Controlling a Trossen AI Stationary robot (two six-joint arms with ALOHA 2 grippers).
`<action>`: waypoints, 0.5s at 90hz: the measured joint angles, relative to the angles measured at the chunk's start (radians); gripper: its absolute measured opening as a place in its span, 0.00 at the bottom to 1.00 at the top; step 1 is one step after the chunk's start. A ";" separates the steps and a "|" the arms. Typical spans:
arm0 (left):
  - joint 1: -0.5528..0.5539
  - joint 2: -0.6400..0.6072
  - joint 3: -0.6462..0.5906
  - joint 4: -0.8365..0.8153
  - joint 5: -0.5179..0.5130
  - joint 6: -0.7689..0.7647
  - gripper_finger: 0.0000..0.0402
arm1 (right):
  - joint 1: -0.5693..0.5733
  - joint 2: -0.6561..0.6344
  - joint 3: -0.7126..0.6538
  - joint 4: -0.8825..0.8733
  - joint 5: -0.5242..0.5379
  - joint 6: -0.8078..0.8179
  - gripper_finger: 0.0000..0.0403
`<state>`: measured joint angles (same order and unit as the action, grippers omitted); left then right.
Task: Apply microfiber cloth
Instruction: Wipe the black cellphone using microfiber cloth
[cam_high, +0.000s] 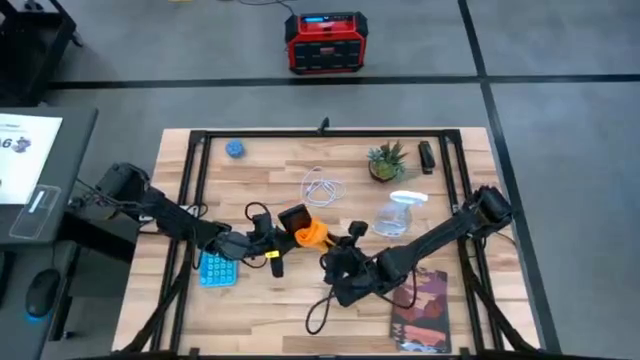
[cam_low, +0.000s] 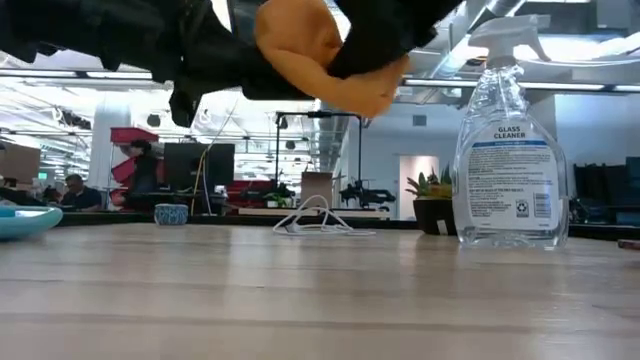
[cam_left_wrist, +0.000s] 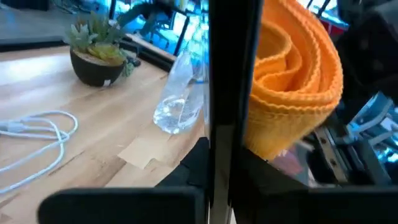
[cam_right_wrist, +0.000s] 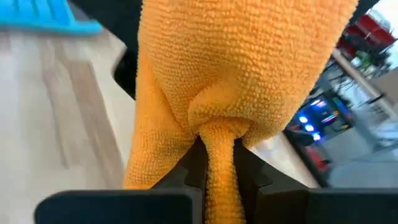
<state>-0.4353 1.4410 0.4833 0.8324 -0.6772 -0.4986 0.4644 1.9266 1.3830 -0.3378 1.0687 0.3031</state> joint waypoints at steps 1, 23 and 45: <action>0.000 0.000 0.000 0.005 -0.002 0.004 0.03 | -0.002 0.004 0.000 0.012 -0.001 -0.001 0.05; 0.000 0.000 0.000 0.041 -0.015 0.014 0.03 | -0.031 0.060 -0.001 0.339 -0.099 -0.170 0.05; -0.002 -0.001 0.000 0.039 -0.019 0.009 0.03 | -0.042 0.052 0.001 0.246 -0.045 -0.111 0.05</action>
<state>-0.4373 1.4399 0.4831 0.8717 -0.6963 -0.4893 0.4221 1.9790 1.3841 -0.0915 1.0238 0.1923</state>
